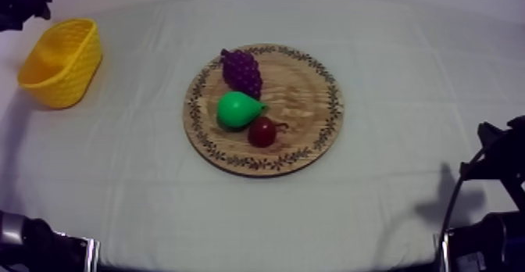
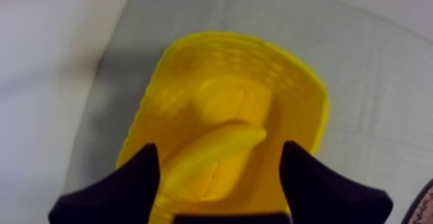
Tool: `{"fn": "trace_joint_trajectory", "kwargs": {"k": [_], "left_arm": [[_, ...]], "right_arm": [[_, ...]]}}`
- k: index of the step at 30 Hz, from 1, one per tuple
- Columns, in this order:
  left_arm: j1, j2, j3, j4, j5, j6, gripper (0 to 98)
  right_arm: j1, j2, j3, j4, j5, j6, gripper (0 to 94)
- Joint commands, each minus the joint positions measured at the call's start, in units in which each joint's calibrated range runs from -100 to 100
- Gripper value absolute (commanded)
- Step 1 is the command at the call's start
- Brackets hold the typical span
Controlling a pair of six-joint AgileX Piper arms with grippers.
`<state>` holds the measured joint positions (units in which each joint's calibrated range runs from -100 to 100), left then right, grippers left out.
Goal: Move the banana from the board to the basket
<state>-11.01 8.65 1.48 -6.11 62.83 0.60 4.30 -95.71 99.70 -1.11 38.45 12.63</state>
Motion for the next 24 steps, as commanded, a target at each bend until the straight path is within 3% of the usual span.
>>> {"fn": "trace_joint_trajectory", "kwargs": {"k": [1,6,11,14,18,24], "left_arm": [[0.81,-6.71,2.79,0.15,-0.58,0.12,61.5],[3.62,-18.93,9.48,0.26,-2.60,1.24,52.0],[8.30,-32.09,18.11,-1.91,-5.07,4.14,39.0],[10.43,-40.13,24.54,-2.88,-6.99,5.63,25.0],[11.55,-48.16,31.77,-3.38,-7.31,6.66,11.3],[11.75,-58.85,44.07,-3.94,-10.90,8.12,2.5]], "right_arm": [[-0.01,-0.04,-0.03,0.01,0.02,0.00,0.6],[-0.01,-0.04,-0.03,0.01,0.02,0.00,0.6],[-0.01,-0.04,-0.03,0.01,0.02,0.00,0.6],[-0.01,-0.04,-0.03,0.01,0.02,0.00,0.6],[-0.01,-0.04,-0.03,0.01,0.02,-0.01,0.6],[-0.01,-0.04,-0.03,0.01,0.02,-0.01,0.6]]}}
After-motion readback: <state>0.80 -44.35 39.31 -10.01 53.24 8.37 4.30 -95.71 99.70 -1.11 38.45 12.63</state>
